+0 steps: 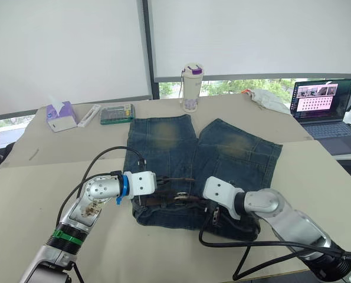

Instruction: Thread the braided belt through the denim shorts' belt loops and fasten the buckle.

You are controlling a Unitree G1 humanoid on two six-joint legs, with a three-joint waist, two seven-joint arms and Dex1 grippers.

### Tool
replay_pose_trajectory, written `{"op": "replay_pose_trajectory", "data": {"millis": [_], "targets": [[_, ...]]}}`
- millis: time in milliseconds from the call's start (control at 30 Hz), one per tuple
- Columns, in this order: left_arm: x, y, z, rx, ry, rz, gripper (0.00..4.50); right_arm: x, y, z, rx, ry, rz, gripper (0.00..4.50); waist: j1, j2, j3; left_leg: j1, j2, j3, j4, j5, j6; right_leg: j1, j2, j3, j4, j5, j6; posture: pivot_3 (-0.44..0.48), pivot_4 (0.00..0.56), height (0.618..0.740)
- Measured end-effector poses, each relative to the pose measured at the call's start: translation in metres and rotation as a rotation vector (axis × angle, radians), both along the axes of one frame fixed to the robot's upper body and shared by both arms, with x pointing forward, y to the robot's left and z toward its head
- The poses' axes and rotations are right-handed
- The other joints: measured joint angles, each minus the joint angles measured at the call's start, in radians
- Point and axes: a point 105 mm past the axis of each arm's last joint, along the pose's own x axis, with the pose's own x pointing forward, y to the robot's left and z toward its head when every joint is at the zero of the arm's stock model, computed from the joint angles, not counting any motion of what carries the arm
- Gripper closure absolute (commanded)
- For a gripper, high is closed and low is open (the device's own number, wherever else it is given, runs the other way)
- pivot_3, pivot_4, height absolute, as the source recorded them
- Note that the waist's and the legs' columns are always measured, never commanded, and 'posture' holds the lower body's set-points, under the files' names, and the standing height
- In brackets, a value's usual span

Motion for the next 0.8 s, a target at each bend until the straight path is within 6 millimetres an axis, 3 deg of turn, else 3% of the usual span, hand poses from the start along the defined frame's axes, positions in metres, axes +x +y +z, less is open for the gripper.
{"op": "replay_pose_trajectory", "data": {"millis": [267, 800], "targets": [[-0.007, 0.01, -0.004, 0.045, -0.005, -0.016, 4.5, -0.002, -0.008, 0.003, 0.062, 0.013, -0.073, 4.48, 0.001, 0.0, 0.0, 0.0, 0.0, 0.0, 0.0, -0.001, 0.001, 0.0, -0.001, 0.0, 0.0, 0.0, 0.0, 0.0, 0.15, 0.74], [-0.015, 0.004, -0.006, 0.154, -0.015, -0.157, 4.5, -0.003, -0.007, 0.01, 0.094, -0.005, -0.085, 4.48, -0.002, 0.0, 0.0, 0.0, -0.001, 0.0, 0.0, -0.001, 0.002, 0.0, 0.0, -0.001, 0.0, 0.0, 0.0, 0.0, 0.15, 0.74]]}}
